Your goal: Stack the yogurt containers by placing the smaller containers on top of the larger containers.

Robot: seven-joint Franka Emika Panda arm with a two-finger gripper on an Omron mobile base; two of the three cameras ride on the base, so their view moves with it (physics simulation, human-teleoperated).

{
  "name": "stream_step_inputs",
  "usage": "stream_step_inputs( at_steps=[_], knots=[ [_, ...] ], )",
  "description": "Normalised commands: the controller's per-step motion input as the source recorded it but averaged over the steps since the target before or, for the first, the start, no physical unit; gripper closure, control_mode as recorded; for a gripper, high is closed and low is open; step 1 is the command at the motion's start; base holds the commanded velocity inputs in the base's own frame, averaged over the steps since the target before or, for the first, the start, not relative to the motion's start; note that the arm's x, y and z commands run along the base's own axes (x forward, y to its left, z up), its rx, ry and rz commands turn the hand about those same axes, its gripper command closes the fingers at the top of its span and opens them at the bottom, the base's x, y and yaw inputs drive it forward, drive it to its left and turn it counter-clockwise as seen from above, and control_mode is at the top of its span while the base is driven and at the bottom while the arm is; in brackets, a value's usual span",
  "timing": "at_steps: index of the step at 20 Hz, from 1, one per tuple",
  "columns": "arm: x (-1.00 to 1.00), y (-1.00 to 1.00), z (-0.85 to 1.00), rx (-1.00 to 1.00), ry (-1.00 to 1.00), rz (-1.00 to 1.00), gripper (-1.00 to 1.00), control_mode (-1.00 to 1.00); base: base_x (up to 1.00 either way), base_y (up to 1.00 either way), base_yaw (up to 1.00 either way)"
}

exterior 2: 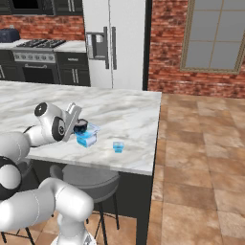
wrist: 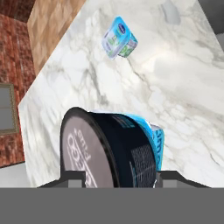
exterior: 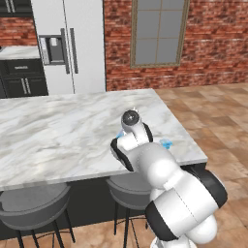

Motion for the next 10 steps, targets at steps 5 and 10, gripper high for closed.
stream_step_inputs(
  at_steps=[5,10],
  knots=[
    [0.06,0.1,-0.06,0.03,0.0,-0.05,1.0,-1.0,0.0,0.0,0.0],
    [0.05,0.12,-0.04,0.03,0.0,-0.04,1.0,-1.0,0.0,0.0,0.0]
  ],
)
